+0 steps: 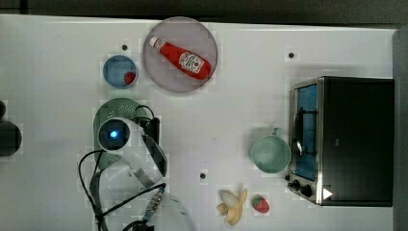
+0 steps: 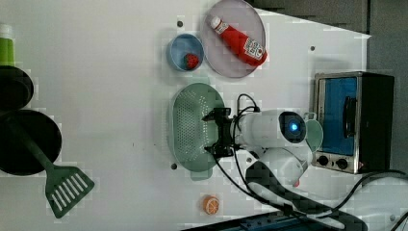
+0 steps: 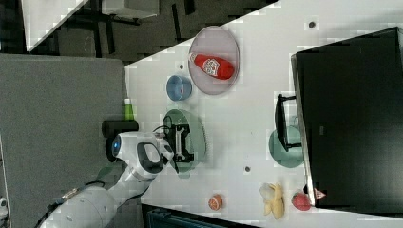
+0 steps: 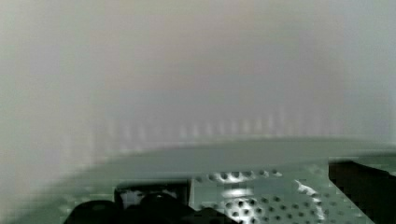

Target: Drag strainer left to right.

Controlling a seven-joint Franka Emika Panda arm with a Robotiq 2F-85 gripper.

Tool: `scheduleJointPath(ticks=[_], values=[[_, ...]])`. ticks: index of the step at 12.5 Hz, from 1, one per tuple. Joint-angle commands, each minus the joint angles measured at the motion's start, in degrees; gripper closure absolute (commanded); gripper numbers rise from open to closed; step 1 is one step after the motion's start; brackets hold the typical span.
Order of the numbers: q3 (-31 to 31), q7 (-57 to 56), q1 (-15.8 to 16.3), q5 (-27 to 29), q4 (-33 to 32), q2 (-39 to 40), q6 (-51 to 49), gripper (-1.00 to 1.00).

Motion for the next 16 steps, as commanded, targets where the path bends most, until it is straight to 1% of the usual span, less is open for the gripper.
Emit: scheduleJointPath(ticks=[1, 7, 14, 16], values=[[-2.57, -6.39, -3.54, 0.14, -1.72, -2.45, 2.2, -1.0], [-9.35, -16.25, -5.75, 0.14, -3.17, -3.81, 2.61, -1.0], [-19.0, -27.18, -6.23, 0.13, -3.56, -4.39, 4.0, -1.0], [-21.51, -28.1, -6.34, 0.13, -3.53, -4.39, 4.17, -1.0]])
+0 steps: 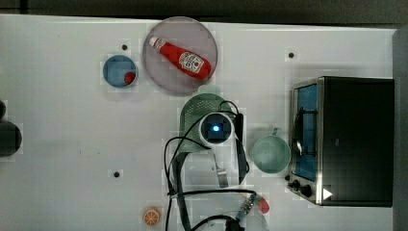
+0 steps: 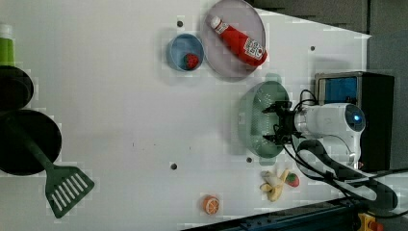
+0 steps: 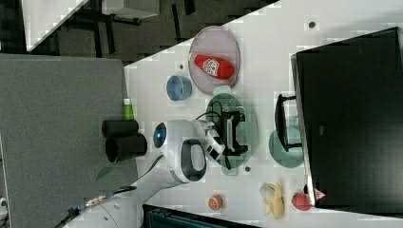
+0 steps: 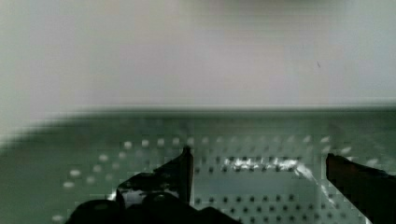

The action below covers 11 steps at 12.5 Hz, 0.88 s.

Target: Drag strainer left to right.

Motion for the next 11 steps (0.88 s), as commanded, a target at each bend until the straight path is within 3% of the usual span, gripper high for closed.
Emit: scheduleJointPath(ticks=[1, 6, 11], values=[[-2.09, -5.85, 0.14, -0.04, 0.58, -1.24, 0.43, -1.0], [-5.45, -12.62, 0.03, -0.03, 0.56, -1.24, 1.56, -1.0], [-0.25, -22.84, 0.02, 0.41, 0.05, -9.39, -0.84, -1.0]])
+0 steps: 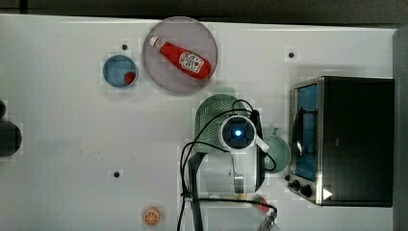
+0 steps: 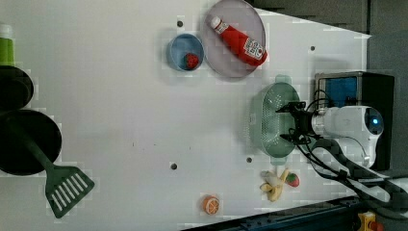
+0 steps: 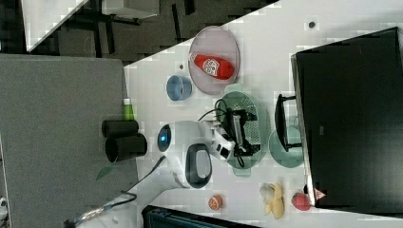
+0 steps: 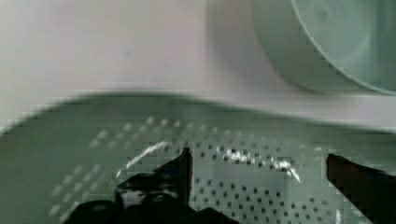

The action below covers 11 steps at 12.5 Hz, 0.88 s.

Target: Drag strainer left to right.

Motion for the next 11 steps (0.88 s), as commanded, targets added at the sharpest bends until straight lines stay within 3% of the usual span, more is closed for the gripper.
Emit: scheduleJointPath(ticks=[1, 6, 10, 11], values=[[4.24, -4.89, 1.24, -0.47, 2.12, -7.15, -2.78, -1.0], [8.5, -9.56, 1.35, 1.35, 7.79, -20.47, -26.3, -1.0], [7.5, -28.36, 1.3, 17.19, 12.16, -29.86, -41.4, -1.0], [7.25, -32.63, 1.3, 18.38, 13.7, -32.09, -42.87, -1.0]])
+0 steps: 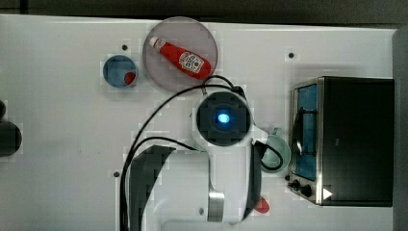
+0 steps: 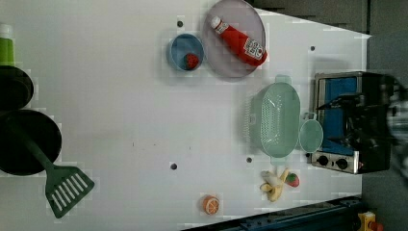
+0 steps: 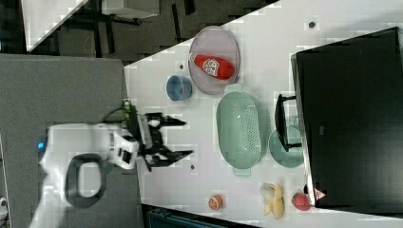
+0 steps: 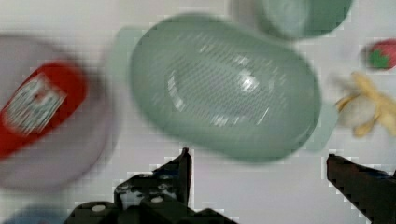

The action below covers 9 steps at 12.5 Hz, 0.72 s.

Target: Drag strainer left to right.

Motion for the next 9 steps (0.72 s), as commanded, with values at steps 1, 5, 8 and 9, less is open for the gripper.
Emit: scheduleJointPath(ticks=[1, 5, 8, 9], values=[[0.0, -17.59, -0.5, 0.65, 3.66, -6.91, -5.36, -1.0], [-0.54, -18.09, -0.51, 0.81, 11.47, -11.27, -20.81, -1.0], [-1.26, -19.35, -0.51, 0.81, 13.82, -11.54, -24.16, -1.0], [-1.33, -19.35, -0.51, 0.81, 13.71, -11.47, -24.14, -1.0]])
